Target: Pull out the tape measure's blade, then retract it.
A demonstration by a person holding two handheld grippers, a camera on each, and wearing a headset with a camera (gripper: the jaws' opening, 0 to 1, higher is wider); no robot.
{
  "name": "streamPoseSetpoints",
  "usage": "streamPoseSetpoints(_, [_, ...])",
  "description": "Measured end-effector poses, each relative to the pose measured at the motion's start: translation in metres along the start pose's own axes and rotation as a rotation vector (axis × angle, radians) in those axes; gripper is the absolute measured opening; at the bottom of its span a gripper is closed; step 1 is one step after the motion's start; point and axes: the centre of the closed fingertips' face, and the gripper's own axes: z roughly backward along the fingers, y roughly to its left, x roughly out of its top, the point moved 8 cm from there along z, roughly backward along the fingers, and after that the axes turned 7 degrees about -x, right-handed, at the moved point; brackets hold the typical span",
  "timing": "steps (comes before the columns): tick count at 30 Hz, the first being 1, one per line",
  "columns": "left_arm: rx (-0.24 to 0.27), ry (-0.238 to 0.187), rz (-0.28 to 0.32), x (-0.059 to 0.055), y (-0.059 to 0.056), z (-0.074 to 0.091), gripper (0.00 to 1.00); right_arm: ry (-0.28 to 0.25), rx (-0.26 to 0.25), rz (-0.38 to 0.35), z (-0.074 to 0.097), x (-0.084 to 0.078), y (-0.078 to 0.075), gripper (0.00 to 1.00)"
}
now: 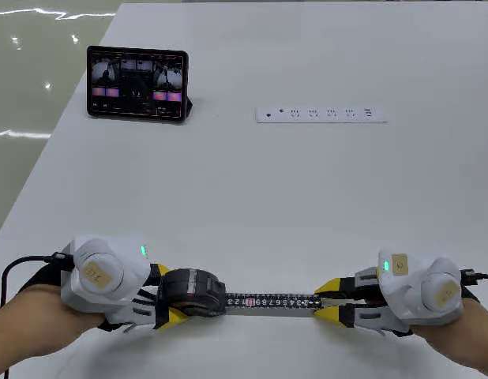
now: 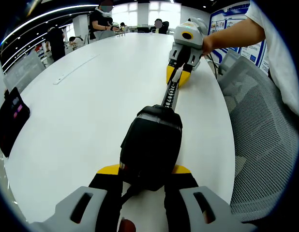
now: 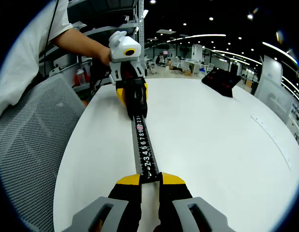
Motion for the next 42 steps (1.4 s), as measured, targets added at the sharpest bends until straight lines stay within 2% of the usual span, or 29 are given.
streamPoseSetpoints(42, [0.003,0.006,0.002,0.002,-0.002,-0.001,0.28,0.082,-0.022,0.023,0.042,-0.028,-0.014,0.09])
